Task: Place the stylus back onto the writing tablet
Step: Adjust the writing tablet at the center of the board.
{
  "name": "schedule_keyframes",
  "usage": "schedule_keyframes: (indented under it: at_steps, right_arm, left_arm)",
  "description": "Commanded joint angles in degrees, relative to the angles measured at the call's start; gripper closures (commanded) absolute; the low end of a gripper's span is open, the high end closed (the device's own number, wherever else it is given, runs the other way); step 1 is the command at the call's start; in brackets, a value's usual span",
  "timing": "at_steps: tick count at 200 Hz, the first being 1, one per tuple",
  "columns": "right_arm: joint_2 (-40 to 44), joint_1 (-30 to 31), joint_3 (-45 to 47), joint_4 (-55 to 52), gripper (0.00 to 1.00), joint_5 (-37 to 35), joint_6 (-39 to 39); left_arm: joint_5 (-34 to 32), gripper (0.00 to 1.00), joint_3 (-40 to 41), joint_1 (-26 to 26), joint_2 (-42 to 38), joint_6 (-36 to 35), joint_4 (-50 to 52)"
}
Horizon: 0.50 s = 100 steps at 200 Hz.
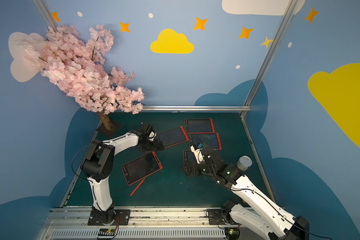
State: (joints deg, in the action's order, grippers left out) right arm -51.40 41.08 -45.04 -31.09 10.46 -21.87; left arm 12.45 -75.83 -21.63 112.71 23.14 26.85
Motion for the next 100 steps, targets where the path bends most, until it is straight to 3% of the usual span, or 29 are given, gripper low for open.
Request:
schedule_keyframes:
  at_steps: [1, 63, 100]
  right_arm:
    - [0.2, 0.3, -1.3, -0.2, 0.05, -0.4, -0.3]
    - [-0.1, 0.4, -1.4, 0.0, 0.05, -0.4, -0.7]
    - [-0.1, 0.5, -1.4, 0.1, 0.05, -0.3, -0.8]
  left_arm:
    - [4.8, 0.01, 2.1, -1.9, 0.2, 1.3, 1.3]
    - [6.5, 0.01, 2.2, -6.3, -0.7, -0.7, 3.0]
    - [2.8, 0.01, 4.0, -8.7, -5.3, -2.8, 4.0]
